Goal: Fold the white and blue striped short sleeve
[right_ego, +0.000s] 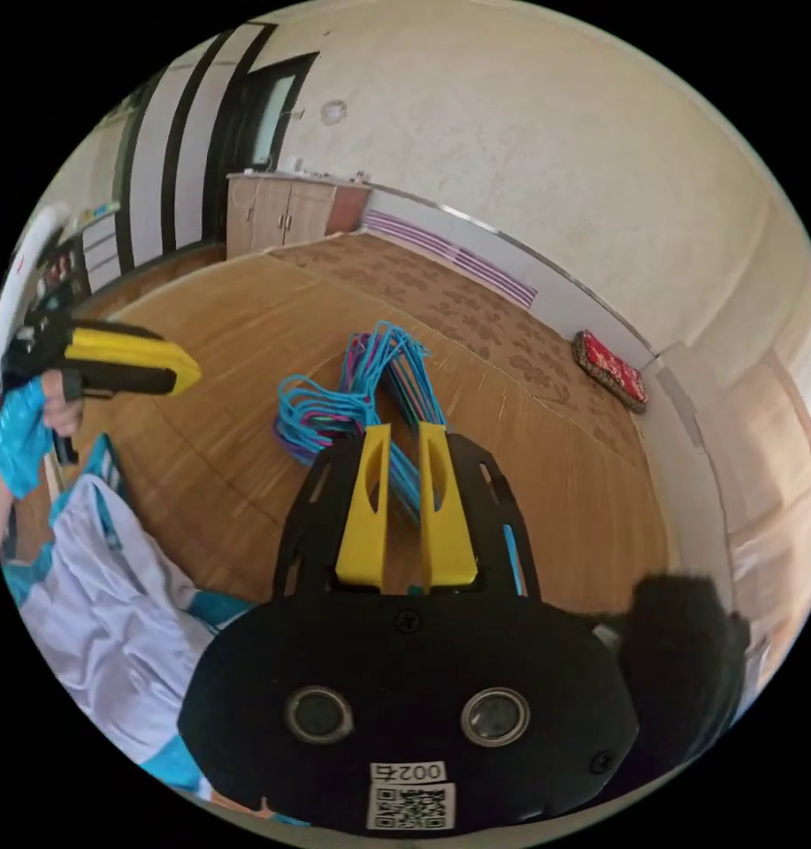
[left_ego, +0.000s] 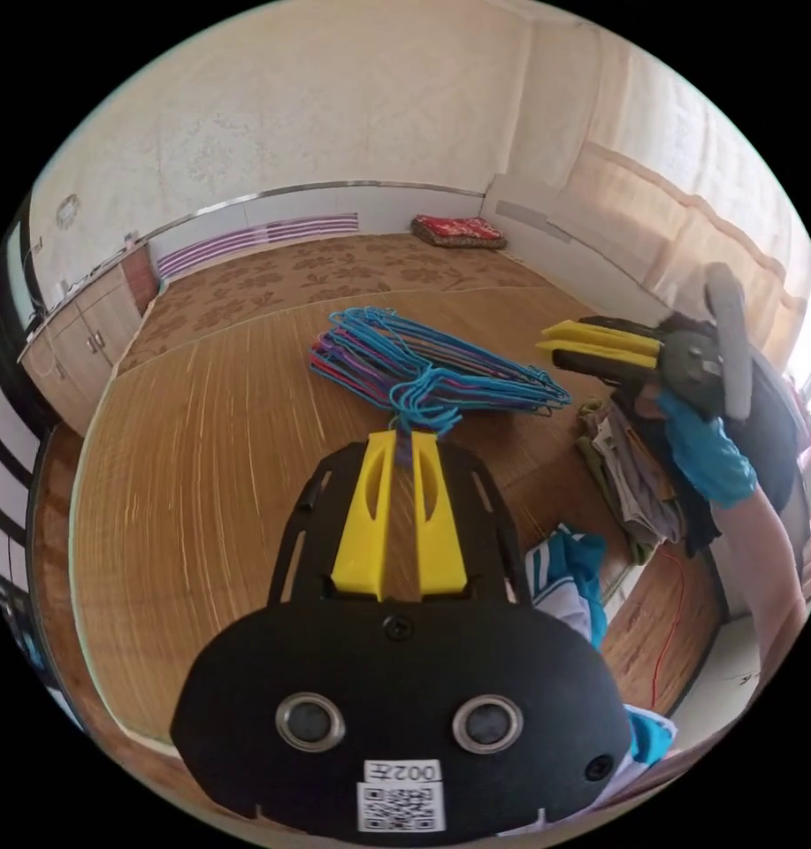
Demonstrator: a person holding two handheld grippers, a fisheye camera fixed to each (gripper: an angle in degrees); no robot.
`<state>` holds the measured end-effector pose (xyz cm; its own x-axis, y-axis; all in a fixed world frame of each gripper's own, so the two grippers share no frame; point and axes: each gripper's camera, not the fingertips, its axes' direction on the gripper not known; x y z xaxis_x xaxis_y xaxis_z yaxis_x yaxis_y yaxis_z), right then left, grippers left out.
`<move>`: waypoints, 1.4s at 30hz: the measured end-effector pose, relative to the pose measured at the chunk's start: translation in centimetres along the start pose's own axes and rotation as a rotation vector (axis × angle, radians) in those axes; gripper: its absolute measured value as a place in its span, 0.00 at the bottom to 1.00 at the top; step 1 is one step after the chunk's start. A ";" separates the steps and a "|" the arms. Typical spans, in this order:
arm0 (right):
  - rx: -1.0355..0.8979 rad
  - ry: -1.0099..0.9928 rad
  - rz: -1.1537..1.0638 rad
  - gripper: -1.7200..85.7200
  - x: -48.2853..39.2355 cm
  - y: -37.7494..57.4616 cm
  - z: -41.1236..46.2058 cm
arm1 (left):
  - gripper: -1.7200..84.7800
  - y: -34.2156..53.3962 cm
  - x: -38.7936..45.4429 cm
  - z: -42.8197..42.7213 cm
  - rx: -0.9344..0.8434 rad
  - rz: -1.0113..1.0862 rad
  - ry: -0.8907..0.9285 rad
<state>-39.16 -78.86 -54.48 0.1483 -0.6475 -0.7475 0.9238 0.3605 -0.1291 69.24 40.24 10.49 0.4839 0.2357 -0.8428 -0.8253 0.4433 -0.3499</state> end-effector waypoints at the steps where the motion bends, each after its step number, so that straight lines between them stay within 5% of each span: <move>1: 0.010 -0.010 0.029 0.08 -0.3 0.3 -0.9 | 0.01 0.9 0.9 -0.9 -0.008 -0.046 -0.020; 7: 0.119 -0.144 0.238 0.07 -4.6 3.9 -9.8 | 0.01 6.2 5.3 -5.6 0.036 -0.398 -0.274; 12: 0.105 -0.189 0.442 0.08 -8.4 6.4 -15.6 | 0.01 10.6 10.0 -8.1 -0.085 -0.438 -0.445; 33: 0.075 -0.223 0.238 0.06 -23.0 21.0 -27.8 | 0.01 31.6 20.7 -13.5 0.016 -0.397 -0.258; 42: 0.039 -0.182 0.204 0.03 -26.8 26.1 -29.7 | 0.01 37.2 23.3 -14.0 0.012 -0.393 -0.378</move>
<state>-29.48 -32.16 -57.16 0.3906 -0.6756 -0.6253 0.8807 0.4720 0.0402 45.74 50.09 -27.89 0.8281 0.3438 -0.4428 -0.5588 0.5699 -0.6024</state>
